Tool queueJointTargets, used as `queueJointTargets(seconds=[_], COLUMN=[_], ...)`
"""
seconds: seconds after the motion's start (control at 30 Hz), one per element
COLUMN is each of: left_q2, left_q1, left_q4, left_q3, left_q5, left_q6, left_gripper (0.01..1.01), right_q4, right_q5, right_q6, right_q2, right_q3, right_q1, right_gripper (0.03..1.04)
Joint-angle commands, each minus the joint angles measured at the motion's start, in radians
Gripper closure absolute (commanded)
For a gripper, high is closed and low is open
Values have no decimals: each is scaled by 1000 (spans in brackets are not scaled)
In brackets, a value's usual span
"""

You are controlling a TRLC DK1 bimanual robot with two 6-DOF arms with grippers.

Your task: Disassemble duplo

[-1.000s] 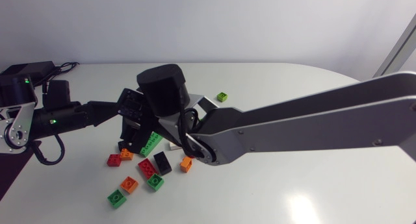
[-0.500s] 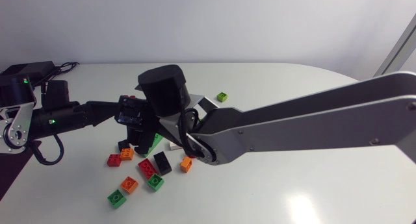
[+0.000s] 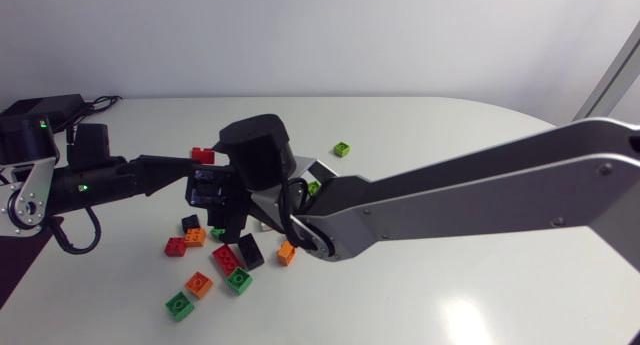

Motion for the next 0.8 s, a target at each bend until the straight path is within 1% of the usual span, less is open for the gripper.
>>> queueJointTargets(seconds=[0.0, 0.1, 0.23, 0.47, 0.57, 0.67, 0.7, 0.77], left_q2=[-2, 15, 19, 19, 22, 26, 26, 29], left_q1=[-12, -26, -36, -50, -56, -67, -70, -78], left_q4=[-2, -9, -12, -14, -17, -36, -39, -42], left_q3=[0, 4, 4, 3, 3, 4, 4, 4], left_q5=[11, 13, 13, 13, 13, 13, 13, 13], left_q6=[13, 13, 15, 21, 24, 39, 42, 45], left_gripper=[848, 848, 849, 849, 849, 849, 849, 851], right_q4=[40, 98, 124, 143, 160, 173, 175, 176], right_q5=[2, 2, 2, 2, 2, 2, 2, 2], right_q6=[-27, -31, -31, -27, -21, -21, -20, -20], right_q2=[13, 5, -3, -4, -10, -17, -18, -20], right_q3=[-33, -53, -59, -68, -72, -76, -76, -79], right_q1=[-3, -5, -10, -11, -11, -16, -19, -22], right_gripper=[380, 505, 613, 636, 713, 756, 756, 797])
